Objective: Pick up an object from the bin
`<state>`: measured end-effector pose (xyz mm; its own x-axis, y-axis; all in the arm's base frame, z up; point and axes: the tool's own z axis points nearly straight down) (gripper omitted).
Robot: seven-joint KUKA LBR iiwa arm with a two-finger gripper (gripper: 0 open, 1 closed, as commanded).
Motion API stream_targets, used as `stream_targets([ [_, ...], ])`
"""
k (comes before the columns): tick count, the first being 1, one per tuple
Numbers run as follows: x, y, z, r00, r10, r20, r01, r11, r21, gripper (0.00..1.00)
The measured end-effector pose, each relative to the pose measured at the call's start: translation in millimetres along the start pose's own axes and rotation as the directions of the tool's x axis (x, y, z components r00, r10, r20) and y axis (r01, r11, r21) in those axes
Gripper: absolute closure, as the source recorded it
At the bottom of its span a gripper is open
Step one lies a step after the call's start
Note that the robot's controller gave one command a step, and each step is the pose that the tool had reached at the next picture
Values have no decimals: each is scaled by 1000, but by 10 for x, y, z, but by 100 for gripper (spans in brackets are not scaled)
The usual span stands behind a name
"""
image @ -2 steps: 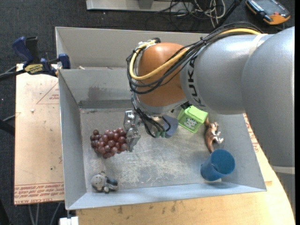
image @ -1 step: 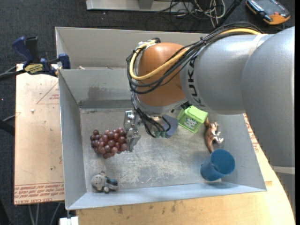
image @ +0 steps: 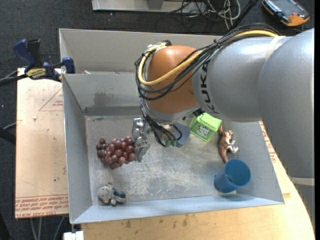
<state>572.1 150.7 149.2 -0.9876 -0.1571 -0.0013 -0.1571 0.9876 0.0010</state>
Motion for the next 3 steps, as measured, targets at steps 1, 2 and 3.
stream_targets([
  [1, 505, 4, 109, 996, -89, -7, 89, 996, 0, 0],
  [2, 480, 3, 92, 996, -88, -1, 88, 996, 0, 0],
  [3, 600, -163, 754, 898, -440, 7, 440, 898, 0, 100],
])
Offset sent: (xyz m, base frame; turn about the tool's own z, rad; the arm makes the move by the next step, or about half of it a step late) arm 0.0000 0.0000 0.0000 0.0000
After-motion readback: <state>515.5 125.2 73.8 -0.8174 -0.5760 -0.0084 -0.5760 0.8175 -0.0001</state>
